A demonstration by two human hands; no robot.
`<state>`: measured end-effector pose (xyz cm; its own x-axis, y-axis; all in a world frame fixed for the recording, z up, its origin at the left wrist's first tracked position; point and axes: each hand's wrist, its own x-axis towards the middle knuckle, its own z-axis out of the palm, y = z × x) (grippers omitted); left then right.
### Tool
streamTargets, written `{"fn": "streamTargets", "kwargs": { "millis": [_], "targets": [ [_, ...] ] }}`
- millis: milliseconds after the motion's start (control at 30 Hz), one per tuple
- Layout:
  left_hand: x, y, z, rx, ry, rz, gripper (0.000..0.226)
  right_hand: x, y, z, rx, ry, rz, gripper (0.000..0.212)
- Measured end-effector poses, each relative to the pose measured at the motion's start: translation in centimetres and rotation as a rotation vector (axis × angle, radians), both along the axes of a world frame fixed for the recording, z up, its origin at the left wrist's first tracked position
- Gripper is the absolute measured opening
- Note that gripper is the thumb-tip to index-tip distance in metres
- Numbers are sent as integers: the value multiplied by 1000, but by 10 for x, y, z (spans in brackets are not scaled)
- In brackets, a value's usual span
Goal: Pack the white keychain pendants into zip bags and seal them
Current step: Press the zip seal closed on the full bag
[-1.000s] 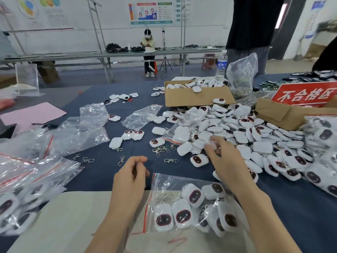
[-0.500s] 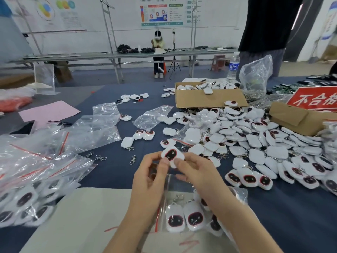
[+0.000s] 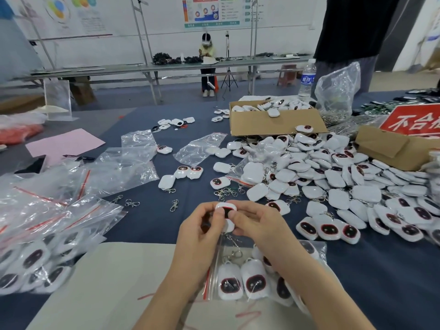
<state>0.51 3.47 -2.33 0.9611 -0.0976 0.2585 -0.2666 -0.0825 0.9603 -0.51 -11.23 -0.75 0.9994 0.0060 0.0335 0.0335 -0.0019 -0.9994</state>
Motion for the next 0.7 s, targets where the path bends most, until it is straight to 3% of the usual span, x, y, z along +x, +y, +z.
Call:
{"fn": "streamTargets", "kwargs": {
  "millis": [333, 700],
  "targets": [
    [1, 0, 0, 11, 8, -5, 18, -2, 0, 0, 83, 6, -6, 24],
    [0, 0, 3, 33, -15, -32, 17, -3, 3, -2, 34, -5, -83, 21]
  ]
}}
